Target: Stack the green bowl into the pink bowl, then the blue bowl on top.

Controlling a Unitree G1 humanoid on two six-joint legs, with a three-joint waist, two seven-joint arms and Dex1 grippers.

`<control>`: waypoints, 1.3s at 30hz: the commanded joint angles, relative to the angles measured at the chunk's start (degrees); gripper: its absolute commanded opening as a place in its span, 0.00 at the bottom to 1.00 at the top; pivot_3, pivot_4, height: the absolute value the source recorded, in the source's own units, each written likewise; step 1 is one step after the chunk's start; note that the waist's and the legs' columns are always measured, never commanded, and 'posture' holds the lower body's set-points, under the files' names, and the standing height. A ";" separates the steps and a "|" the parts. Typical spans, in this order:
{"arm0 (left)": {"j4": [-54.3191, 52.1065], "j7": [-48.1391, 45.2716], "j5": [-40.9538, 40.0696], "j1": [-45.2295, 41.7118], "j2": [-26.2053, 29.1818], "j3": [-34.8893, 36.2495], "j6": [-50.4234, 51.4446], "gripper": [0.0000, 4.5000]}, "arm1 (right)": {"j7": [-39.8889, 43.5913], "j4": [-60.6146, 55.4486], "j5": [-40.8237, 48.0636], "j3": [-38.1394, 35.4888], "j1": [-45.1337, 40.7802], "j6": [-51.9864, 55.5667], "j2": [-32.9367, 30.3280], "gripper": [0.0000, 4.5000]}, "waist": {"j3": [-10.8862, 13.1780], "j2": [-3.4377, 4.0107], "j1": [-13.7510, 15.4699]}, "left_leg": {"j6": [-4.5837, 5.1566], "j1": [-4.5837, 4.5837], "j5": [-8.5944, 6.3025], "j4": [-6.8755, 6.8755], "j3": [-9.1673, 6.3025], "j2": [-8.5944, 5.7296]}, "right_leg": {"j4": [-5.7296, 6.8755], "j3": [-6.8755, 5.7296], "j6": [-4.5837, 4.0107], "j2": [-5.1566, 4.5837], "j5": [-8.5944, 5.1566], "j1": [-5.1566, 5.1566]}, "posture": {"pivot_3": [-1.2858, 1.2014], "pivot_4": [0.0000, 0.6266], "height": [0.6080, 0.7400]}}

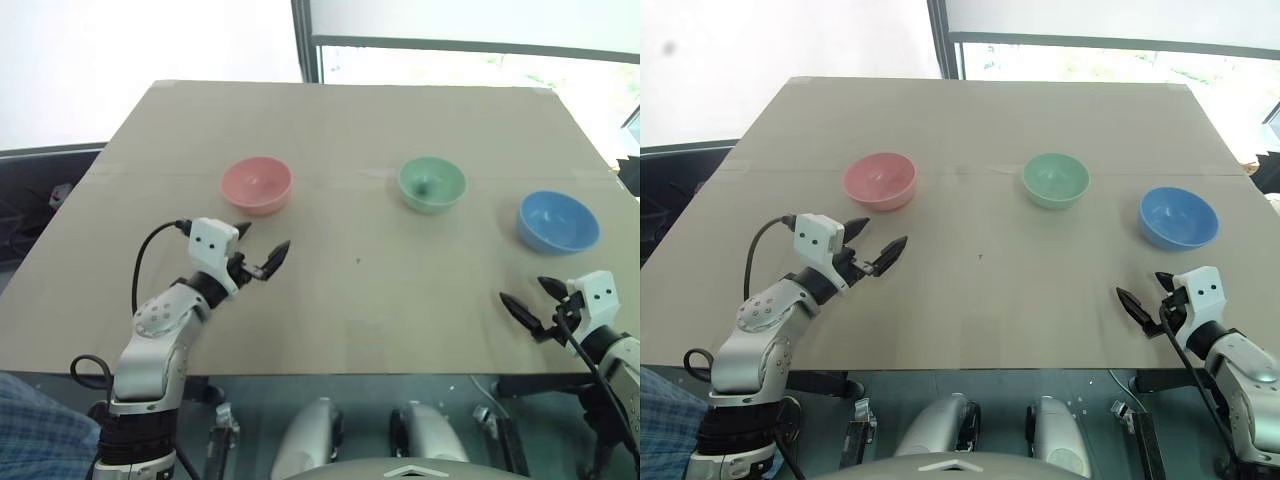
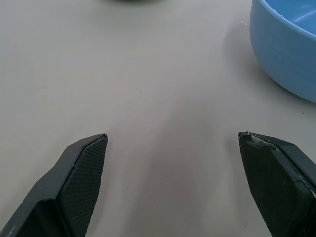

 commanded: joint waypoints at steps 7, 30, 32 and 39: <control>-4.93 0.23 -2.37 2.12 -0.39 0.78 -0.59 1.00 | 1.27 0.24 0.40 -2.06 -0.52 -2.90 -1.41 0.99 | 0.01 0.01 0.00 | 0.01 0.00 0.00 0.00 0.00 0.01 | -0.01 0.00 0.00 0.00 0.00 0.00 | 0.52 0.24 1.00; -4.44 -0.07 -1.66 1.46 0.11 -0.33 -1.24 1.00 | 3.30 -2.18 2.19 -1.13 -0.82 -2.70 -2.17 0.99 | 0.01 0.01 0.00 | 0.01 0.00 0.00 0.00 0.00 0.00 | -0.01 0.00 0.00 0.00 0.00 0.01 | 0.52 0.24 1.00; -4.52 -0.17 -0.67 0.56 0.51 -1.30 -1.39 1.00 | 4.40 -4.38 4.28 -1.00 -1.23 -0.61 -2.81 0.99 | 0.02 0.03 0.00 | 0.01 0.01 0.00 0.00 0.00 0.00 | -0.01 0.00 0.00 0.00 0.00 0.01 | 0.52 0.24 1.00; -2.33 5.45 7.14 -6.20 1.54 -4.65 -0.31 1.00 | 6.39 -14.11 13.12 -0.98 -4.65 8.57 -7.01 0.99 | 0.04 0.03 0.06 | 0.02 0.00 -0.01 0.02 0.00 0.00 | 0.00 -0.01 0.01 0.00 0.01 0.02 | 0.52 0.24 1.00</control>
